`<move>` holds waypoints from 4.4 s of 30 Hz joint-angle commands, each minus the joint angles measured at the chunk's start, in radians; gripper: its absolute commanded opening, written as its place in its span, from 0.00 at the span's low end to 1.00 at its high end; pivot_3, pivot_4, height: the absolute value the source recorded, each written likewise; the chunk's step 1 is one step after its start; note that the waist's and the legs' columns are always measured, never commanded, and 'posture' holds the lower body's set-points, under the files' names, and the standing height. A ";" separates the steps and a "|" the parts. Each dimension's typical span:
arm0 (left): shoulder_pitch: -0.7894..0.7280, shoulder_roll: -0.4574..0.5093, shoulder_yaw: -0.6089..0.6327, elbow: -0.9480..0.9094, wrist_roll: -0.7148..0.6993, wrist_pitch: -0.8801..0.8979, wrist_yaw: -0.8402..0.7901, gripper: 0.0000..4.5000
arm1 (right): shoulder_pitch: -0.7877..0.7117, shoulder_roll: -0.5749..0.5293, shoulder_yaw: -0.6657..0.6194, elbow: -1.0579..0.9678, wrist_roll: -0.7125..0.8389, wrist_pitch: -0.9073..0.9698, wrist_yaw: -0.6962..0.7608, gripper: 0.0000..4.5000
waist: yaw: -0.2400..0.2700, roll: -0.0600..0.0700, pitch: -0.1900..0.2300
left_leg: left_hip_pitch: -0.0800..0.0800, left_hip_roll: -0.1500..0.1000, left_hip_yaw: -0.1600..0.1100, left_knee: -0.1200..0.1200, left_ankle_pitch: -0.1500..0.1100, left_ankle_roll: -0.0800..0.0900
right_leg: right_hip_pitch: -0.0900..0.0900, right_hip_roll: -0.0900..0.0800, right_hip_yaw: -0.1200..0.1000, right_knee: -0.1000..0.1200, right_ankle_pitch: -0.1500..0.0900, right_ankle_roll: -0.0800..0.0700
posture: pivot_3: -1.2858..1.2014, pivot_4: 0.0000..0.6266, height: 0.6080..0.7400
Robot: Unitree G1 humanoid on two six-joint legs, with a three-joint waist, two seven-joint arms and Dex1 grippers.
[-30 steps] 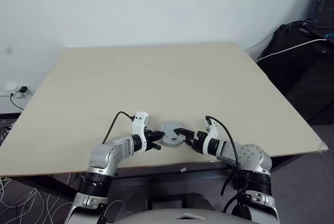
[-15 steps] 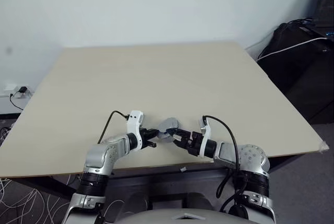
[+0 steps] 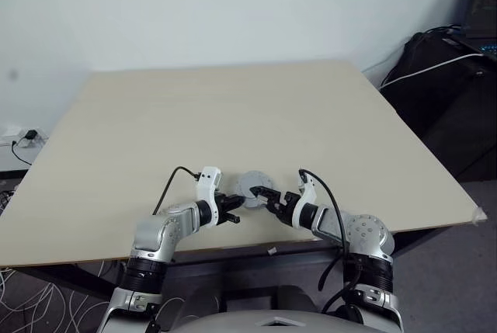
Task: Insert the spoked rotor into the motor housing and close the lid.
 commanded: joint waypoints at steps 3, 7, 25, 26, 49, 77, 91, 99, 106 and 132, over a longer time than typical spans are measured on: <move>0.001 -0.010 -0.031 0.009 -0.005 0.008 -0.010 0.00 | -0.014 0.005 0.017 -0.060 0.055 -0.006 0.029 0.66 | 0.003 0.000 0.000 | 0.000 0.000 0.000 0.000 0.000 0.000 | 0.000 0.000 0.000 0.000 0.000 0.000 | 0.52 0.00 1.00; 0.000 -0.010 -0.030 0.011 -0.003 0.007 -0.012 0.00 | -0.012 0.001 0.020 -0.064 0.058 -0.005 0.032 0.40 | 0.003 0.001 0.000 | 0.000 0.000 0.000 0.000 0.000 0.000 | 0.001 0.000 0.000 0.000 0.000 0.000 | 0.52 0.00 1.00; 0.005 -0.019 -0.023 0.003 -0.007 0.002 -0.009 0.00 | 0.006 0.005 0.009 -0.076 0.066 -0.009 0.014 0.28 | 0.003 0.001 0.001 | 0.000 0.000 0.000 0.000 0.000 0.000 | 0.001 0.000 0.000 0.000 0.000 0.000 | 0.52 0.00 1.00; 0.007 -0.022 -0.017 -0.004 -0.011 0.000 -0.007 0.00 | 0.009 0.007 0.007 -0.076 0.065 -0.011 0.010 0.28 | 0.003 0.001 0.001 | 0.000 0.000 0.000 0.000 0.000 0.000 | 0.001 0.000 0.000 0.000 0.000 0.000 | 0.52 0.00 1.00; 0.286 -0.252 0.348 -0.313 -0.630 -0.037 0.174 0.00 | 0.013 0.042 -0.068 -0.092 0.164 -0.054 -0.040 0.28 | 0.001 -0.001 0.010 | -0.005 0.001 0.000 0.000 0.000 0.004 | -0.005 0.000 0.000 0.000 -0.002 -0.002 | 0.52 0.00 1.00; 0.472 -0.230 0.269 -0.224 -1.007 -0.162 0.148 0.99 | 0.003 0.078 0.061 -0.180 0.640 0.046 -0.281 0.28 | -0.013 -0.001 0.017 | -0.007 0.002 0.000 -0.001 -0.001 0.004 | -0.007 0.000 -0.001 -0.001 -0.003 -0.006 | 0.52 0.00 1.00; 0.454 -0.218 0.229 -0.225 -1.003 -0.209 0.090 0.99 | 0.060 -0.012 0.177 -0.133 0.797 0.028 -0.374 0.28 | -0.012 -0.001 0.018 | -0.007 0.002 0.000 0.000 -0.001 0.005 | -0.006 0.000 -0.001 -0.001 -0.004 -0.006 | 0.52 0.00 1.00; 0.455 -0.232 0.226 -0.222 -1.012 -0.233 0.100 0.99 | 0.070 -0.069 0.240 -0.119 0.868 -0.014 -0.401 0.28 | -0.013 -0.001 0.018 | -0.007 0.002 0.000 0.000 -0.001 0.005 | -0.006 0.000 -0.001 -0.001 -0.004 -0.006 | 0.52 0.00 1.00; 0.458 -0.231 0.222 -0.221 -1.033 -0.223 0.114 0.58 | 0.075 -0.106 0.287 -0.122 0.904 -0.069 -0.416 0.28 | -0.011 -0.002 0.018 | -0.007 0.002 0.000 0.001 -0.001 0.006 | -0.006 0.001 -0.001 -0.001 -0.004 -0.006 | 0.52 0.00 1.00; 0.463 -0.255 0.223 -0.217 -1.045 -0.291 0.148 0.48 | 0.099 -0.156 0.317 -0.152 0.770 -0.229 -0.390 1.00 | -0.006 -0.002 0.018 | -0.007 0.002 0.001 0.002 -0.001 0.006 | -0.005 0.001 -0.001 -0.001 -0.003 -0.005 | 0.52 0.00 1.00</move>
